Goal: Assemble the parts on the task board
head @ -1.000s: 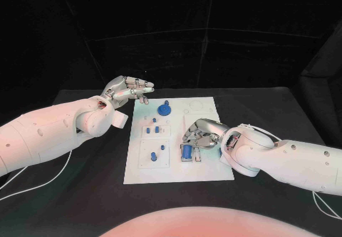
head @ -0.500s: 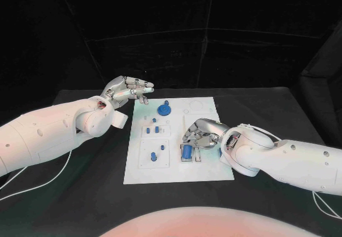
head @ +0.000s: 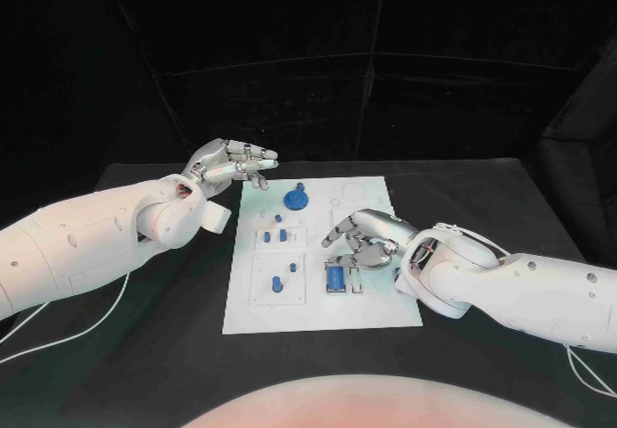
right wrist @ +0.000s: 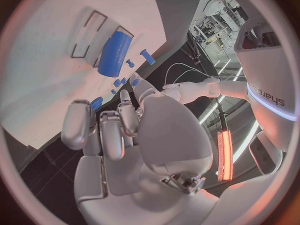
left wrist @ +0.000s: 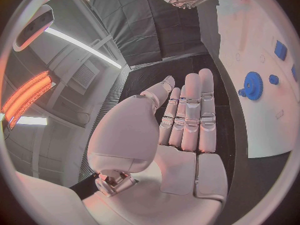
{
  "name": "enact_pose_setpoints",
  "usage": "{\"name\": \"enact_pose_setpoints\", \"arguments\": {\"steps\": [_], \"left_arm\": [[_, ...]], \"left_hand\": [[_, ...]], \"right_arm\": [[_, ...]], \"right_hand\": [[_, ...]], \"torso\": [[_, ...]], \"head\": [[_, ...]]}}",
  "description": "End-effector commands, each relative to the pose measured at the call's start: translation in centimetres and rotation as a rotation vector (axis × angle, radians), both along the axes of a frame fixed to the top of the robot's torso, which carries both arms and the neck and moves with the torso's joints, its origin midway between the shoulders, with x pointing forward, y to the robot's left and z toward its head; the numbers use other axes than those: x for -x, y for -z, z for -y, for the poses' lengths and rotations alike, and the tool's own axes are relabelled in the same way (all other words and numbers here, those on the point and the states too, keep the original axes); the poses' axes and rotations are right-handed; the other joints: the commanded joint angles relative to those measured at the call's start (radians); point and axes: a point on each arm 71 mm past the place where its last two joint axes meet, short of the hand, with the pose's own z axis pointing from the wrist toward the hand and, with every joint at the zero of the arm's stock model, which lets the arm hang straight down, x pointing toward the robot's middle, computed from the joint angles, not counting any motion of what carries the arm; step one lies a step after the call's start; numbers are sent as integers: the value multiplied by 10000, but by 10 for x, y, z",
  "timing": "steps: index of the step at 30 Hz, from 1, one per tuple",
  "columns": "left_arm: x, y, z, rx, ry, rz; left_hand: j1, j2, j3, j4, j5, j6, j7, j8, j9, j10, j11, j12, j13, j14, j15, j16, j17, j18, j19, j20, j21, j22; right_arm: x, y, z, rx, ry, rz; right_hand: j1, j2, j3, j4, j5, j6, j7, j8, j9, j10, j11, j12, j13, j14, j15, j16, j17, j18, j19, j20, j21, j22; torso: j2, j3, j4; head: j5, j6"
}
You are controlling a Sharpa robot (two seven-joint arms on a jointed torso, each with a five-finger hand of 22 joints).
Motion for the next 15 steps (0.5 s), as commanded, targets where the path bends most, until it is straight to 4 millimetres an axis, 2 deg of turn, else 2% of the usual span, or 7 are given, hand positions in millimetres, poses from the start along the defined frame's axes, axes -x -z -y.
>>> {"name": "enact_pose_setpoints", "arguments": {"steps": [1,2,6,11,15], "left_arm": [[0,-1,1,83,88,-3],[0,-1,0,80,82,-3],[-1,-1,0,68,58,-3],[-1,-1,-1,72,64,-1],[-1,-1,-1,72,64,2]], "left_hand": [[93,5,3,-55,-12,-84,-14,39,-11,-70,-24,61,-10,-63,38,32,-9,137,64,-16,-42,-10],[93,5,3,-55,-12,-84,-14,39,-11,-70,-24,61,-10,-63,38,32,-9,137,64,-16,-42,-10],[93,5,3,-55,-12,-84,-14,39,-11,-70,-24,61,-10,-63,38,32,-9,137,64,-16,-42,-10],[55,-30,-27,-46,-13,-111,-3,28,-15,-100,-12,60,-14,-72,51,38,-23,130,62,-10,-53,-19],[48,-40,-35,-45,-13,-114,-3,27,-16,-103,-11,61,-14,-74,53,39,-25,129,62,-9,-55,-21]], "right_arm": [[5,-6,-3,183,-1491,803],[5,-8,-2,522,-1807,952],[4,-15,1,1669,-2405,1315],[5,-23,4,2939,-2785,1813],[4,-29,3,4046,-3035,2298]], "right_hand": [[424,7,118,-302,54,2,-161,-52,-9,-49,-176,-34,-9,703,-115,53,814,1,-36,-84,-59,-7],[606,2,202,-457,58,39,-230,-58,-5,-56,-319,-36,-7,704,-226,58,835,6,-49,-169,-67,-19],[807,-45,358,-737,64,82,-479,-111,-9,-105,-561,-87,-44,721,-440,91,931,18,-107,-390,-113,-88],[865,-67,492,-923,188,55,-672,-175,-10,-116,-711,-103,-59,721,-563,85,940,26,-164,-513,-166,-159],[982,-38,773,-1195,157,19,-816,-236,-9,-142,-809,-149,-98,716,-647,60,918,37,-214,-607,-214,-221]], "torso": [[-14,-6,16],[-14,-9,23],[-7,0,20],[6,5,21],[-1,0,-15]], "head": [[-4,3],[-5,10],[44,3],[76,-9],[111,-16]]}}
